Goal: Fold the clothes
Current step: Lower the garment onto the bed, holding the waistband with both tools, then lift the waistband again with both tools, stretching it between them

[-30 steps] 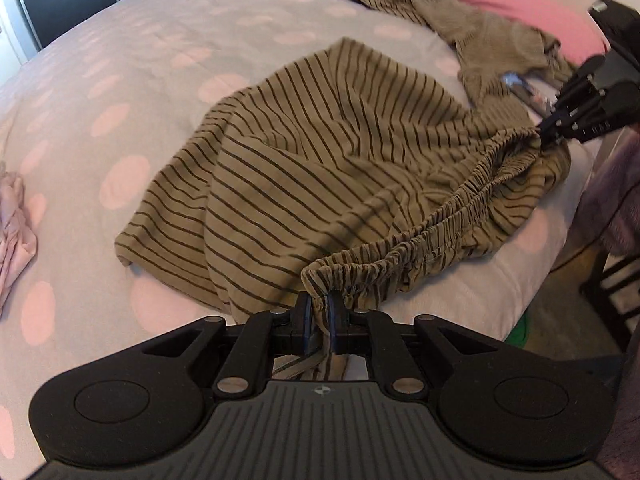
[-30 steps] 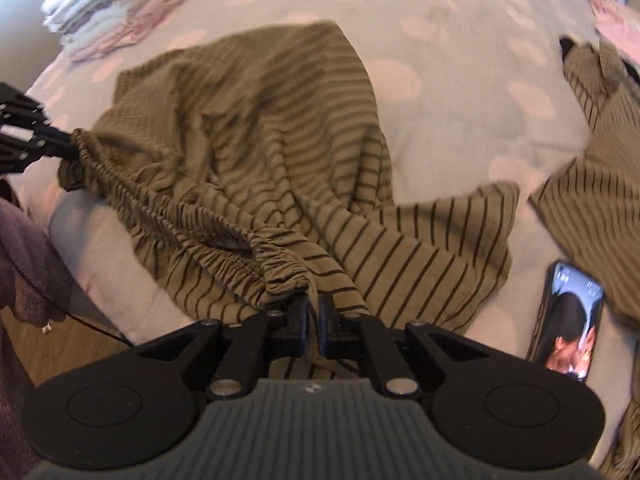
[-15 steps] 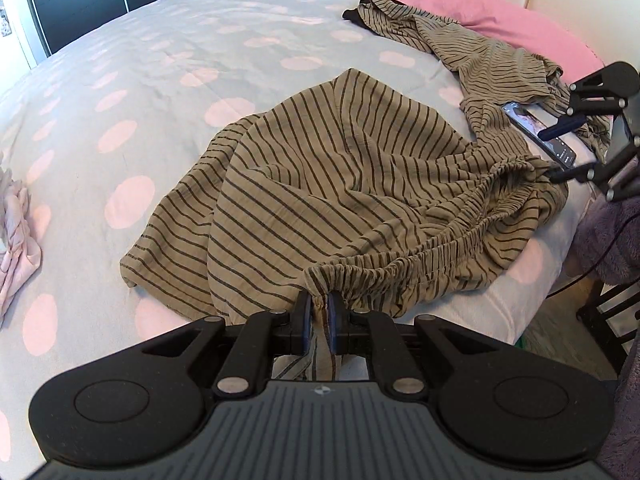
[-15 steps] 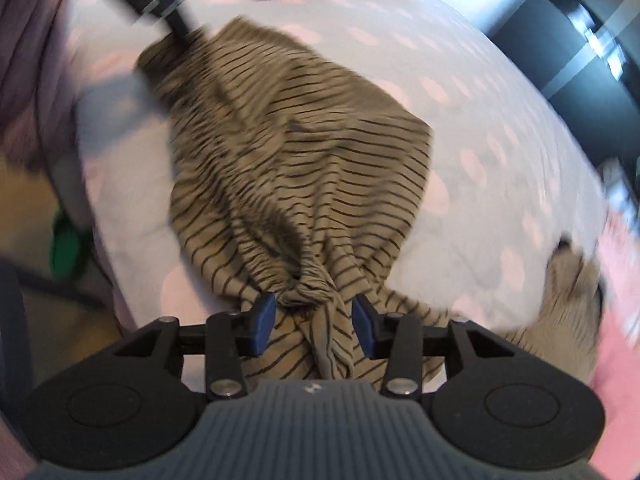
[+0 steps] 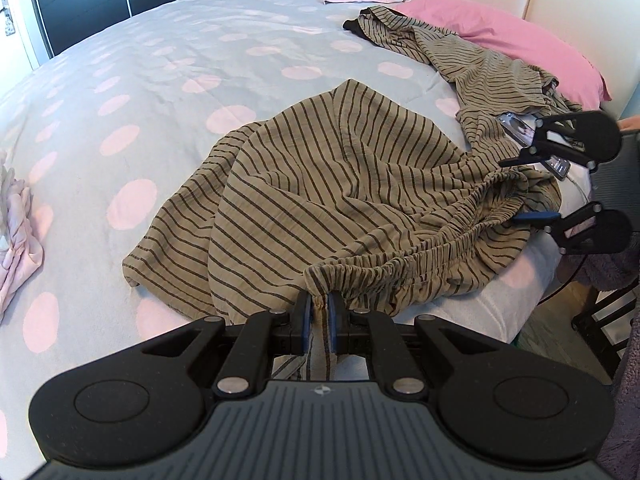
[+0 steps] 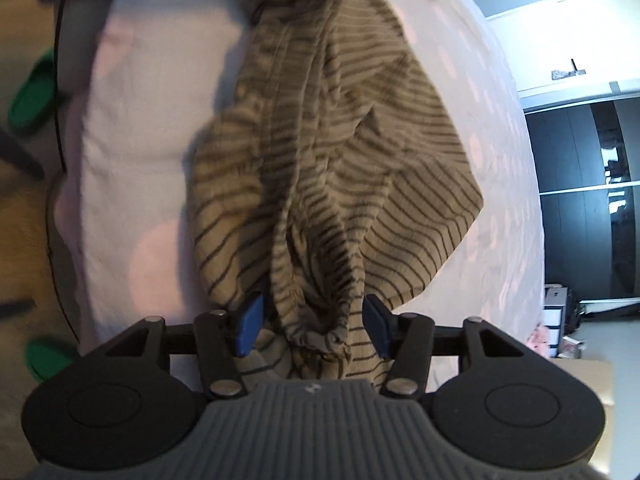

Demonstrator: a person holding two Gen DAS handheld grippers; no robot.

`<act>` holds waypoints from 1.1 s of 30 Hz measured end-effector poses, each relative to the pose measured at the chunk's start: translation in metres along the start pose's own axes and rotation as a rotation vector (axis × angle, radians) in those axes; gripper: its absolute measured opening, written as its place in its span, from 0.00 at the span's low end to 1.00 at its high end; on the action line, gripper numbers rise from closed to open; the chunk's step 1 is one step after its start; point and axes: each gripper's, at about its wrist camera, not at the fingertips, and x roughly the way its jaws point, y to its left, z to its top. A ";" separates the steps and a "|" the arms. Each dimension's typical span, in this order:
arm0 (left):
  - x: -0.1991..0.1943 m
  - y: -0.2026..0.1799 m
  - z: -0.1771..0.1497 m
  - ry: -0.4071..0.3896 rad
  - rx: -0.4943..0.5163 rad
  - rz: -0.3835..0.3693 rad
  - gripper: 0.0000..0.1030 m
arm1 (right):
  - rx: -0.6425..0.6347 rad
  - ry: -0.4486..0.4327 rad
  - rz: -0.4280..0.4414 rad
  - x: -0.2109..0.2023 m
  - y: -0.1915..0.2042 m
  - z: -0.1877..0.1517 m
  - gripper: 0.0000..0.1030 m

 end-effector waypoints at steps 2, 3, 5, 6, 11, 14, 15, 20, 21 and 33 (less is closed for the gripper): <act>-0.001 0.001 -0.001 -0.002 0.000 -0.003 0.07 | 0.032 -0.005 0.003 0.003 -0.005 -0.005 0.46; -0.001 0.001 -0.001 -0.003 0.000 -0.005 0.07 | 0.063 -0.011 0.016 0.002 -0.009 -0.008 0.35; -0.001 0.002 -0.002 -0.004 0.003 -0.007 0.07 | 0.113 -0.022 0.033 -0.002 -0.018 -0.010 0.33; 0.000 0.002 -0.002 -0.004 0.004 -0.004 0.07 | 0.131 -0.027 0.039 -0.004 -0.021 -0.011 0.28; -0.017 0.006 0.004 -0.067 -0.017 0.011 0.07 | 0.230 -0.071 0.114 -0.020 -0.044 -0.017 0.20; -0.038 0.008 0.013 -0.147 -0.036 0.023 0.07 | 0.327 -0.106 0.145 -0.043 -0.072 -0.023 0.17; -0.045 0.008 0.016 -0.173 -0.043 0.027 0.07 | 0.365 -0.119 0.150 -0.053 -0.085 -0.026 0.15; -0.080 0.012 0.031 -0.309 -0.077 0.045 0.06 | 0.540 -0.193 0.081 -0.107 -0.148 -0.044 0.14; -0.092 0.013 0.036 -0.347 -0.088 0.045 0.06 | 0.564 -0.203 0.061 -0.117 -0.157 -0.047 0.14; -0.221 -0.010 0.079 -0.684 -0.074 0.024 0.06 | 0.681 -0.360 -0.189 -0.256 -0.192 -0.072 0.13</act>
